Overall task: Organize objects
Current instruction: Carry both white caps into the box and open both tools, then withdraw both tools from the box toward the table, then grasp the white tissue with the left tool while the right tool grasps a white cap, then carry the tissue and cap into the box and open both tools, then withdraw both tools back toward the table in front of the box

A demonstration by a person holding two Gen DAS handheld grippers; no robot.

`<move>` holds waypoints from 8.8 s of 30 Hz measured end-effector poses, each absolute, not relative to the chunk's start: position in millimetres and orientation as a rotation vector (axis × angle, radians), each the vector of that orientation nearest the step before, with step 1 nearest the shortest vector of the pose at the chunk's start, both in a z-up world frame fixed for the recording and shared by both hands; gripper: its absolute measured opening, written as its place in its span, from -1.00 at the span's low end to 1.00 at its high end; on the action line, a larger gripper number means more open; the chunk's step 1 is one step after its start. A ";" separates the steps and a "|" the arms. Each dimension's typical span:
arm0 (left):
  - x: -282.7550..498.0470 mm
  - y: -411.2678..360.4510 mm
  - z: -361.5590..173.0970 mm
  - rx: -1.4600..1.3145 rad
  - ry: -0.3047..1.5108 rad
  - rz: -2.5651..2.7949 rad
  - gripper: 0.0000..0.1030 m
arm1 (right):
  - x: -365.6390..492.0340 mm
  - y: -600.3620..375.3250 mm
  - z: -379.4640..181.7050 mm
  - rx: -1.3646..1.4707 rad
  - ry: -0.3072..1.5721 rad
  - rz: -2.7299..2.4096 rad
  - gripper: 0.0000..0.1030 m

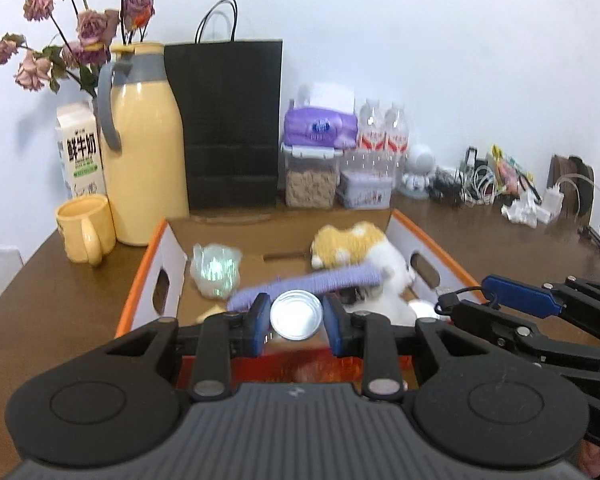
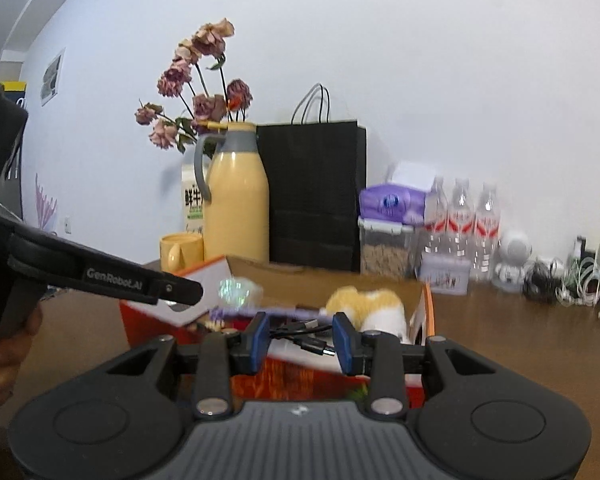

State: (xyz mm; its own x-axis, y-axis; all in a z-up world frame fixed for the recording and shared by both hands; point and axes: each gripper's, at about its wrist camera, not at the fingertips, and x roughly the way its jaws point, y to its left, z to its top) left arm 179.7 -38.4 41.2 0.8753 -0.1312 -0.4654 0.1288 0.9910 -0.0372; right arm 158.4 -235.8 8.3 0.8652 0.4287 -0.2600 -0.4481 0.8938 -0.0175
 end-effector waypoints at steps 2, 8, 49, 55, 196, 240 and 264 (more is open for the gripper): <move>185.2 -37.2 46.3 -0.010 0.470 -0.130 -0.43 | 166.9 -230.4 15.4 -0.091 0.247 0.456 -0.35; 207.8 -30.7 56.6 -0.038 0.429 -0.114 -0.42 | 201.3 -213.3 32.8 -0.123 0.239 0.432 -0.35; 250.8 -4.9 20.6 -0.105 0.414 0.051 1.00 | 256.9 -206.0 -10.4 -0.062 0.364 0.327 1.00; 242.5 -1.2 23.5 -0.114 0.402 0.050 1.00 | 252.3 -207.0 -10.5 -0.075 0.363 0.324 1.00; 258.1 -4.4 35.6 -0.228 0.395 -0.069 -0.80 | 282.1 -192.1 -6.5 -0.020 0.416 0.358 -0.47; 179.3 -7.1 22.1 -0.034 0.357 0.007 1.00 | 194.2 -224.5 -13.8 -0.127 0.372 0.343 0.99; 175.7 18.2 -23.8 -0.063 0.521 0.030 1.00 | 205.2 -197.9 -57.5 -0.122 0.623 0.447 -0.38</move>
